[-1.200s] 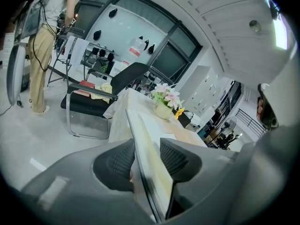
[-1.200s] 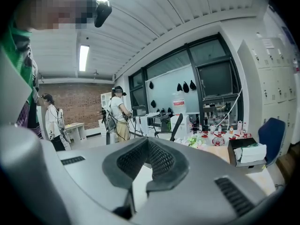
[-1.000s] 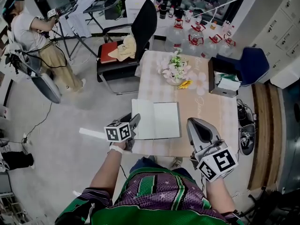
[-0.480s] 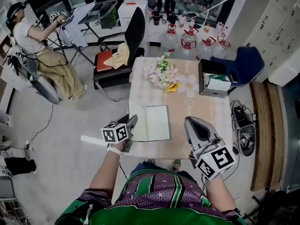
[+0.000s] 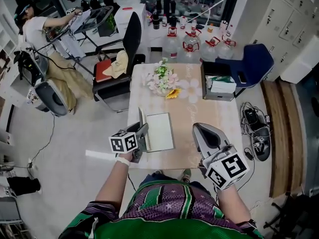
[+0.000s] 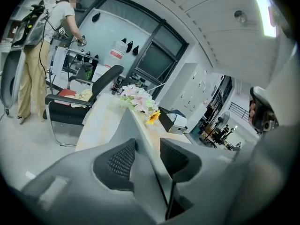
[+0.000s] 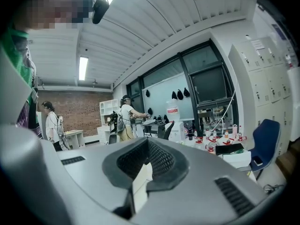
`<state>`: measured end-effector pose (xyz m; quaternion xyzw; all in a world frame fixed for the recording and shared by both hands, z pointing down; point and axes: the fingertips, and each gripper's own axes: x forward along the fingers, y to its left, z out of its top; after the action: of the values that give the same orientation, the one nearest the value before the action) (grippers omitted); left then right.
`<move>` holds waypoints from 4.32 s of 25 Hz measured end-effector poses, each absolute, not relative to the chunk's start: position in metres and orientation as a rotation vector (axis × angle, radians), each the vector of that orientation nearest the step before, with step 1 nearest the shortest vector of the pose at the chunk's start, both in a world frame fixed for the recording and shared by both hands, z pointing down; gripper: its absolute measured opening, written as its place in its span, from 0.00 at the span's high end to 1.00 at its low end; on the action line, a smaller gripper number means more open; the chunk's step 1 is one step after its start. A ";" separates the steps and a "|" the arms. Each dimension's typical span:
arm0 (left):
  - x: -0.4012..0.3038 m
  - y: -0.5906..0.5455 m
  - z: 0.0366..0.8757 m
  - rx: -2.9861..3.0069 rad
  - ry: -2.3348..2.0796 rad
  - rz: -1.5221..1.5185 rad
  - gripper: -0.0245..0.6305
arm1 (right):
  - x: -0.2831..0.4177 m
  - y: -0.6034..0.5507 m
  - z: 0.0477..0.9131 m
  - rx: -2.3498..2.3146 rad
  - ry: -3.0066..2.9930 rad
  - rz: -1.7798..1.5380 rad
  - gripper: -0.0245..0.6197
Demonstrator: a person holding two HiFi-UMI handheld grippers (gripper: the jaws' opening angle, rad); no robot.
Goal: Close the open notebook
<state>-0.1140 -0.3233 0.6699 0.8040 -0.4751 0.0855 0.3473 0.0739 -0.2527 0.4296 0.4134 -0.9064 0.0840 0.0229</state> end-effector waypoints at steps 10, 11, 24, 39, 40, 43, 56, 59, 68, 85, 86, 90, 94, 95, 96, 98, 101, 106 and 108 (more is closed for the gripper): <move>-0.055 -0.339 0.669 2.160 -1.120 0.251 0.69 | 0.106 -0.255 0.436 1.370 -2.770 0.280 0.96; -0.051 -0.340 0.668 2.169 -1.115 0.254 0.70 | 0.109 -0.255 0.436 1.378 -2.769 0.281 0.96; -0.021 -0.346 0.635 2.255 -1.091 0.258 0.70 | 0.131 -0.266 0.426 1.429 -2.796 0.273 0.96; -0.011 -0.345 0.539 2.430 -1.157 0.161 0.70 | 0.177 -0.282 0.385 1.555 -2.793 0.163 0.96; -0.009 -0.345 0.530 2.450 -1.159 0.157 0.70 | 0.182 -0.284 0.385 1.570 -2.781 0.162 0.96; -0.006 -0.344 0.507 2.505 -1.177 0.146 0.70 | 0.194 -0.288 0.385 1.608 -2.750 0.170 0.96; -0.032 -0.323 0.444 2.608 -1.285 0.105 0.70 | 0.202 -0.286 0.371 1.631 -2.724 0.160 0.96; -0.047 -0.315 0.432 2.598 -1.332 0.075 0.70 | 0.202 -0.284 0.365 1.618 -2.731 0.148 0.96; -0.085 -0.293 0.378 2.608 -1.512 -0.078 0.72 | 0.207 -0.284 0.359 1.607 -2.712 0.122 0.96; -0.083 -0.273 0.354 2.629 -1.555 -0.164 0.80 | 0.177 -0.286 0.345 1.522 -2.847 0.162 0.96; -0.083 -0.272 0.353 2.627 -1.565 -0.160 0.81 | 0.173 -0.286 0.345 1.514 -2.856 0.160 0.96; -0.084 -0.268 0.351 2.624 -1.589 -0.154 0.87 | 0.166 -0.285 0.344 1.486 -2.883 0.159 0.96; -0.086 -0.264 0.348 2.622 -1.602 -0.169 0.92 | 0.167 -0.284 0.342 1.504 -2.897 0.182 0.96; -0.087 -0.263 0.348 2.623 -1.599 -0.180 0.93 | 0.168 -0.283 0.341 1.517 -2.889 0.180 0.96; -0.088 -0.261 0.347 2.624 -1.593 -0.193 0.93 | 0.169 -0.283 0.341 1.526 -2.882 0.172 0.96; -0.090 -0.259 0.346 2.626 -1.584 -0.214 0.94 | 0.170 -0.282 0.341 1.533 -2.873 0.151 0.96; -0.092 -0.257 0.341 2.630 -1.596 -0.222 0.94 | 0.172 -0.282 0.337 1.556 -2.847 0.130 0.96; -0.102 -0.259 0.343 2.602 -1.661 -0.251 0.94 | 0.167 -0.285 0.339 1.548 -2.866 0.162 0.96; -0.106 -0.259 0.346 2.594 -1.665 -0.263 0.94 | 0.162 -0.287 0.340 1.536 -2.865 0.147 0.96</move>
<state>-0.1062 -0.2594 0.3457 0.8383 -0.5380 -0.0851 0.0241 0.1617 -0.2868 0.3396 0.4713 -0.8790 0.0451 -0.0561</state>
